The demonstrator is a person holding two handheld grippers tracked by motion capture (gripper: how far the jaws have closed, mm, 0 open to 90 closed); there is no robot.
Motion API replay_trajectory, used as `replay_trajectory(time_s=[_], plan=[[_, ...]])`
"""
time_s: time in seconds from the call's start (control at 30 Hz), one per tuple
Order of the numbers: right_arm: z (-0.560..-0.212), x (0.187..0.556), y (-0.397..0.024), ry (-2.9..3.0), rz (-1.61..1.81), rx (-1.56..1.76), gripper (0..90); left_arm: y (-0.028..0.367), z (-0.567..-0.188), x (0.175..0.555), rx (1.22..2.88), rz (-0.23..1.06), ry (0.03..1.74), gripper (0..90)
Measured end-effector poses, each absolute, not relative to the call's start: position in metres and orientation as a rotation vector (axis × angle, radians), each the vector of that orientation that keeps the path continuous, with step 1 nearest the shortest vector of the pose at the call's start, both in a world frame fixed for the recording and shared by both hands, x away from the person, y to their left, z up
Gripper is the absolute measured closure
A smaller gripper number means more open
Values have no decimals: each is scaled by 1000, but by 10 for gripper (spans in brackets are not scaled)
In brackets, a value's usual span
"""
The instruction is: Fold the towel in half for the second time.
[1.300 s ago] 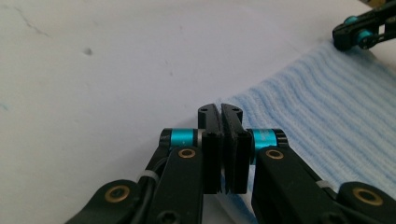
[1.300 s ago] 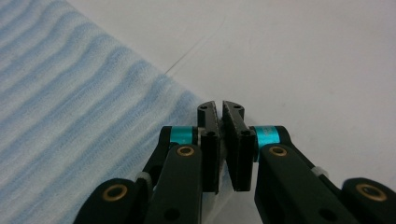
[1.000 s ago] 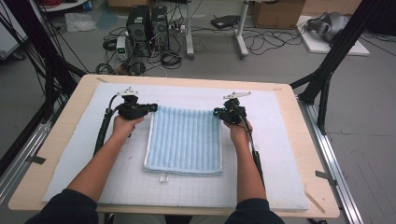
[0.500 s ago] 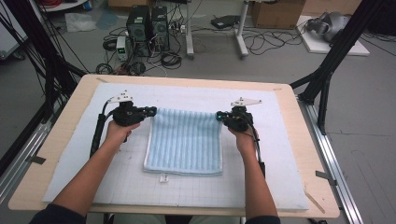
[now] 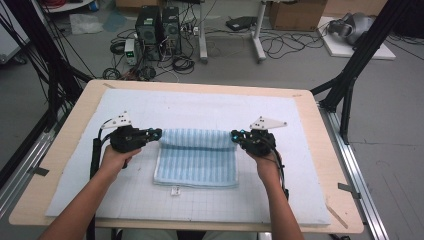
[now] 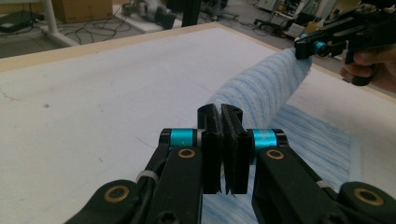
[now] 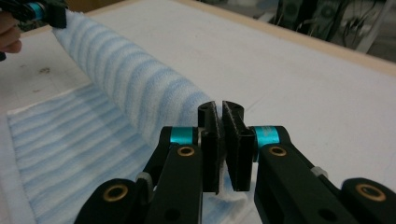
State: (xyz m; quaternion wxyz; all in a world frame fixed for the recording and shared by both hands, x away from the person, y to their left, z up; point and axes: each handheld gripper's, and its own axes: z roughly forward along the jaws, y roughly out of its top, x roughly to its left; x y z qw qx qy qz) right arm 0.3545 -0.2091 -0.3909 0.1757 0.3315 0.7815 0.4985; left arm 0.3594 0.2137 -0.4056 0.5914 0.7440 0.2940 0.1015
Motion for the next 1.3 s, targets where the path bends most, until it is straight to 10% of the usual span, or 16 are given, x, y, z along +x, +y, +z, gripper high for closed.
replay_trajectory(time_s=[1.1,1.3], plan=[[-427,257,-211,2272,1377,921,832,217,-443,277,1844,249,676,838],[-428,255,-217,2282,1405,966,617,223,-437,273,1794,210,716,654]])
